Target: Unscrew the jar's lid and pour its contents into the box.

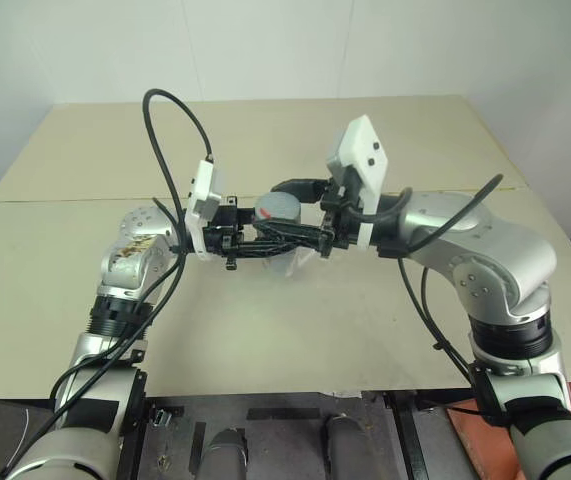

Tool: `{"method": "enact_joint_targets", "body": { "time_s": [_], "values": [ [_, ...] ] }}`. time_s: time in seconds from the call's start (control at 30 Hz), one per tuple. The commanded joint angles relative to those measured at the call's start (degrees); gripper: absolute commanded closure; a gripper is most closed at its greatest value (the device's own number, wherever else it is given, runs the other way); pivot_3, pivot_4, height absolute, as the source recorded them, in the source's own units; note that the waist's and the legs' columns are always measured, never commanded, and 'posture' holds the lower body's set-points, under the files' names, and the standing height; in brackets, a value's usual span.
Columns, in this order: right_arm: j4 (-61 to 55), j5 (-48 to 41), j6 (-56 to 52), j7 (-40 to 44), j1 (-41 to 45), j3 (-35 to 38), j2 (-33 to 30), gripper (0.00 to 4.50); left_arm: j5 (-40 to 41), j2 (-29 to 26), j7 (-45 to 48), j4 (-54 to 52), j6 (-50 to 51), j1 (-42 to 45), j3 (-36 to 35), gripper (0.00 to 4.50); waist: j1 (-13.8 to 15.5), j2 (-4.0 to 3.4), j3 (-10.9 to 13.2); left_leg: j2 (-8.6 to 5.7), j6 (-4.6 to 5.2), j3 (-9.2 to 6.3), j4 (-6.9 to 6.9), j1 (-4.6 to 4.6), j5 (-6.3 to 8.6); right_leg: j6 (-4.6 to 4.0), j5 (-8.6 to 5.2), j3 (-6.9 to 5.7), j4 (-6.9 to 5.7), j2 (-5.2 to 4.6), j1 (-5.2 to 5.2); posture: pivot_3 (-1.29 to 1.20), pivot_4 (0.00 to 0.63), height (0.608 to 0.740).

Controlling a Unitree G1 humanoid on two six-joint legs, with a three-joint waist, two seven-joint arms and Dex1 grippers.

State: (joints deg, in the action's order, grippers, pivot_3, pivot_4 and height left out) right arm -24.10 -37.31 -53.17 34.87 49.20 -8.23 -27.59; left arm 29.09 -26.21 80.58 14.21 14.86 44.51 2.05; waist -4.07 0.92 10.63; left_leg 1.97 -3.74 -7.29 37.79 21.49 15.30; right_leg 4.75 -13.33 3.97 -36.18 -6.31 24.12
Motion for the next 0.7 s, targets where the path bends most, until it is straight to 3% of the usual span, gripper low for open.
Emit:
{"method": "enact_joint_targets", "body": {
  "time_s": [0.03, 0.17, 0.43, 0.63, 0.7],
  "values": [
    [-1.6, -1.1, -0.4, 0.1, 1.9, 2.4, -0.2, 1.74, -0.3, -0.4, 0.2, -1.0, -1.2, 0.6, -0.4, 2.54, 0.0, 0.00, 0.0, 0.00, 0.00, -0.01, 0.00, 0.00, 0.00, 0.00, 0.00, 0.00, 0.00, 0.00, 0.00, 0.00, 0.150, 0.740],
    [-1.8, -2.4, -1.5, -0.5, 2.3, 4.2, -0.1, 1.74, -0.3, -0.5, 0.2, -1.2, -1.0, 0.2, -0.4, 2.54, 0.0, 0.00, 0.0, 0.00, 0.00, -0.01, 0.00, 0.00, 0.00, 0.00, 0.00, 0.00, 0.00, 0.00, 0.00, 0.00, 0.150, 0.740],
    [0.4, -11.3, -7.7, -5.2, 4.6, 15.6, -0.1, 1.74, -0.9, -2.5, 0.0, -0.9, -0.9, -1.1, -1.1, 2.54, 0.0, -0.01, 0.0, 0.00, 0.00, -0.01, -0.01, 0.01, 0.00, 0.00, 0.00, 0.00, 0.00, 0.00, 0.01, 0.00, 0.150, 0.740],
    [-2.4, -2.9, -0.5, -6.4, -4.0, 15.6, -6.3, 1.74, -0.7, -4.0, -2.3, -1.1, -0.5, -1.7, -3.0, 2.54, 0.1, -0.01, 0.0, 0.00, 0.01, -0.01, -0.01, 0.02, 0.01, 0.00, 0.00, -0.01, 0.02, -0.01, -0.01, 0.00, 0.150, 0.740],
    [-3.0, 1.8, 1.7, -7.4, -11.8, 14.7, -8.7, 1.74, -0.8, -5.1, -3.7, -0.2, -0.7, -1.4, -4.6, 2.54, 0.2, -0.01, 0.0, -0.01, 0.01, 0.01, 0.00, 0.04, 0.01, 0.00, 0.00, 0.00, 0.02, -0.01, 0.01, 0.00, 0.150, 0.740]
  ]
}}
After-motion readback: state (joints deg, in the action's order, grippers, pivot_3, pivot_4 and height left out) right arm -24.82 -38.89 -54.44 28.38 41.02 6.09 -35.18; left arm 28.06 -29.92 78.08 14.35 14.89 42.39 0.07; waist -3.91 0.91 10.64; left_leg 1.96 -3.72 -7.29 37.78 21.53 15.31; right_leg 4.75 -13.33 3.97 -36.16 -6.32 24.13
